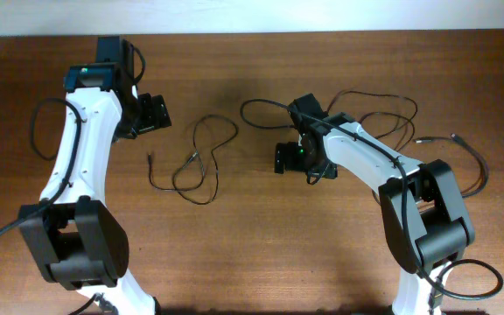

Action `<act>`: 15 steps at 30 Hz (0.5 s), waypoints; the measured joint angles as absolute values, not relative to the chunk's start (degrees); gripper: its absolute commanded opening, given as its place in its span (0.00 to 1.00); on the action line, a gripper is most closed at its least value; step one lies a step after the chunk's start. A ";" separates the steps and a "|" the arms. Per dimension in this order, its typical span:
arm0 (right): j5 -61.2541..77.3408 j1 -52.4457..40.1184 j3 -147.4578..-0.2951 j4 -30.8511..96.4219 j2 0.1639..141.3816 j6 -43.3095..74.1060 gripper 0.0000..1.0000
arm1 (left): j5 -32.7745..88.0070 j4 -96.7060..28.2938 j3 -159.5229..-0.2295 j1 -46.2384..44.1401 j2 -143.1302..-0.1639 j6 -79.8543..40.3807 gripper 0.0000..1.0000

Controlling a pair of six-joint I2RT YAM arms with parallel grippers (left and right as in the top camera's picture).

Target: Untangle cables

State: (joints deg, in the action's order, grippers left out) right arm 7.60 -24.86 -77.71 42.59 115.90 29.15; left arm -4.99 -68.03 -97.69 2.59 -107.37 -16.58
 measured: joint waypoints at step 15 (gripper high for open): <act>44.01 -27.05 -79.07 22.76 116.77 35.42 0.99 | -4.99 -68.14 -97.73 2.55 -107.37 -16.58 0.99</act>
